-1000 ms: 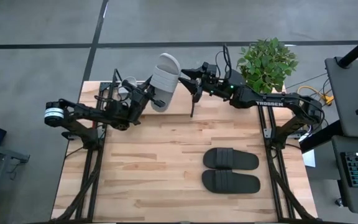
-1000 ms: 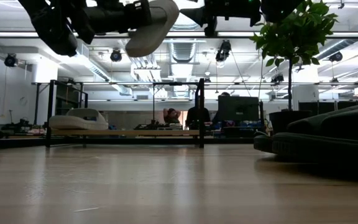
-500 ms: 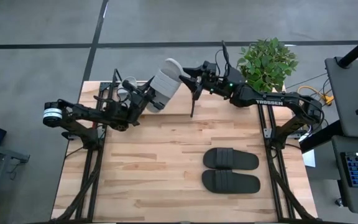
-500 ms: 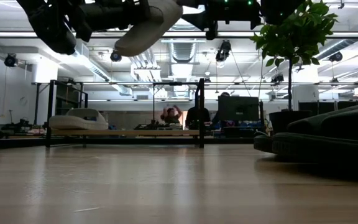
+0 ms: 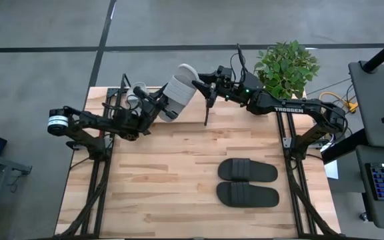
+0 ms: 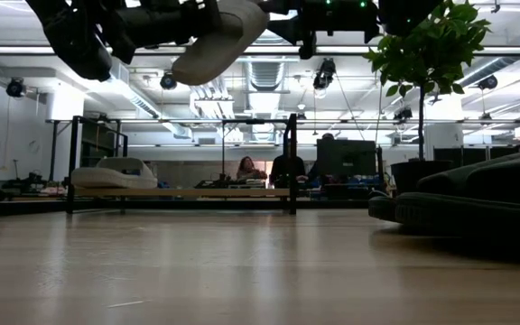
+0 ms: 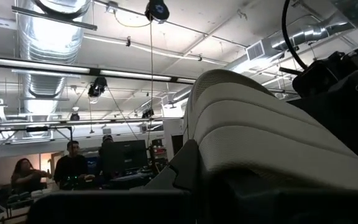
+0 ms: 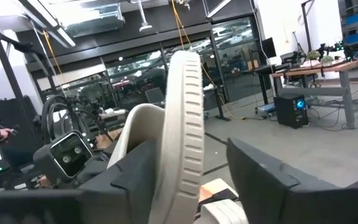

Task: Pick and place slides into the shelf
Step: Put the gray slides on the shelf

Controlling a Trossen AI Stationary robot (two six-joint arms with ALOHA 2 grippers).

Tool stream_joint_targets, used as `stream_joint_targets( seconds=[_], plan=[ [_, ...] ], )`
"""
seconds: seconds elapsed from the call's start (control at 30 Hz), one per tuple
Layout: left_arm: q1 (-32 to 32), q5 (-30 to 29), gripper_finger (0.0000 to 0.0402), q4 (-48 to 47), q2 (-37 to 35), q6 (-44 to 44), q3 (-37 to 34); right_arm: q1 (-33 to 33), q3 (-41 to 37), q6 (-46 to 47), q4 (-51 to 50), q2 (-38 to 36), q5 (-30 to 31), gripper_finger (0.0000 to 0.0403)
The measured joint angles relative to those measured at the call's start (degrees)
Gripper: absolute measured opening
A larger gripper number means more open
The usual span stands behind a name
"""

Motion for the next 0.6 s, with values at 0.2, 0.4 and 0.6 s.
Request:
stream_joint_targets(
  seconds=[0.2,0.4,0.6],
  plan=[
    [-0.02,0.41,0.0000,-0.03,0.15,0.02,0.31,0.00,-0.02,-0.97,-1.44,0.00,0.07,0.0084],
    [-0.02,0.50,0.0000,-0.06,0.15,0.13,0.33,-0.08,-0.02,-3.34,-1.71,0.00,0.24,0.0031],
    [-0.02,0.52,0.0000,-1.51,-0.50,0.58,0.11,-0.50,-0.02,-2.99,-2.16,0.00,0.08,0.0031]
  ],
)
